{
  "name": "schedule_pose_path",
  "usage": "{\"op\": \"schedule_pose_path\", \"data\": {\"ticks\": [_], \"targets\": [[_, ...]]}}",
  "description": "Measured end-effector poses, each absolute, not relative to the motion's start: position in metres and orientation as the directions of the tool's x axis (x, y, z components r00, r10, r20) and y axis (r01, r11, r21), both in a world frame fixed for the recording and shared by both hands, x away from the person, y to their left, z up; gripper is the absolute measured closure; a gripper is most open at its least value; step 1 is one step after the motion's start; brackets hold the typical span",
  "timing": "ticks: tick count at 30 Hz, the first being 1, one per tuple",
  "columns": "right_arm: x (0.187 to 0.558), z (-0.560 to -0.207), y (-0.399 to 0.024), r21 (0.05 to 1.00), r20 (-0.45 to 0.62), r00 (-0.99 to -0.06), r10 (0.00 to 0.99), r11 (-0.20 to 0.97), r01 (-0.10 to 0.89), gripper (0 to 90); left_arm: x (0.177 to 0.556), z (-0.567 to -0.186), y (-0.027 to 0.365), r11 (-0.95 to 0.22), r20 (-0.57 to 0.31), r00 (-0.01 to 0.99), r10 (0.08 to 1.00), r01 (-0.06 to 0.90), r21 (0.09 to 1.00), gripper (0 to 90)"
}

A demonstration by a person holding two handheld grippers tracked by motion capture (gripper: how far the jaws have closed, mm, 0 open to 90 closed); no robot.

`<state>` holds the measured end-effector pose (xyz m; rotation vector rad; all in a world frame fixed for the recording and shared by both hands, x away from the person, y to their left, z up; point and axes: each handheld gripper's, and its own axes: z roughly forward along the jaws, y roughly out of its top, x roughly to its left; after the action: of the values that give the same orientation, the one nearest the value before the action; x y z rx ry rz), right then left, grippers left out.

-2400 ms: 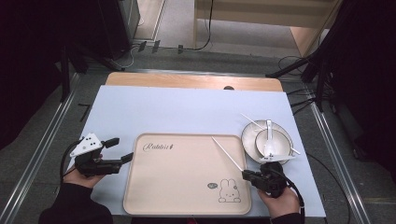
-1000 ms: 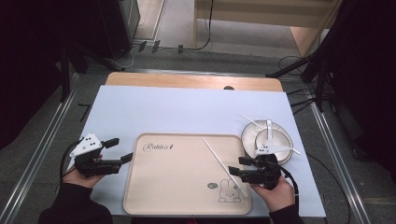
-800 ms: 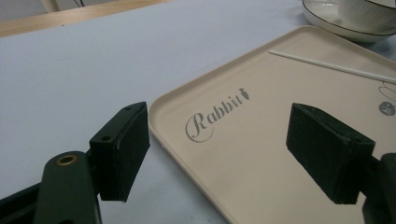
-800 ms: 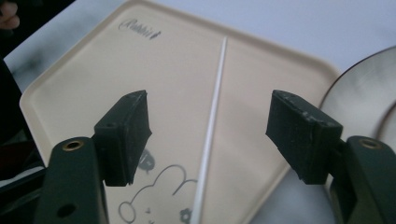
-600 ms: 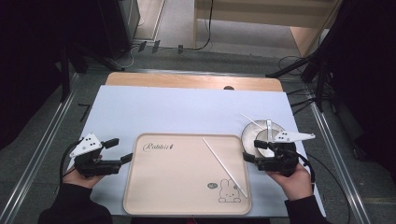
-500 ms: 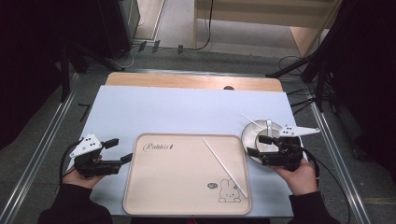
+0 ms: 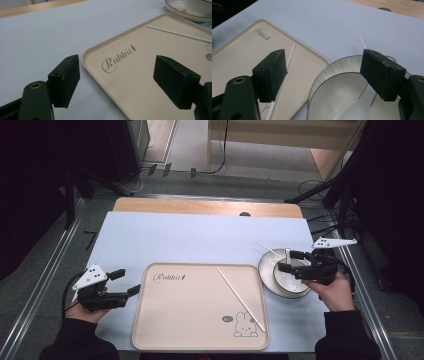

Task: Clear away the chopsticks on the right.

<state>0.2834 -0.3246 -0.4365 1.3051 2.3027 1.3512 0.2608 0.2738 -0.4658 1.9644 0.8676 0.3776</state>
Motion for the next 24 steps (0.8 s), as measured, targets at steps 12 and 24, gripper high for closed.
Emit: {"op": "schedule_pose_path", "data": {"ticks": [12,24], "targets": [[0.291,-0.437,-0.361,0.766,0.220,-0.556,0.802,0.211,0.607,26.5,0.259,-0.466,0.277,-0.318,-0.082,0.696,0.714,0.426,0.847,21.6],[0.279,-0.455,-0.407,0.771,0.200,-0.472,0.859,0.159,0.616,34.7,0.258,-0.466,0.275,-0.330,-0.072,0.704,0.707,0.418,0.846,21.8]]}}
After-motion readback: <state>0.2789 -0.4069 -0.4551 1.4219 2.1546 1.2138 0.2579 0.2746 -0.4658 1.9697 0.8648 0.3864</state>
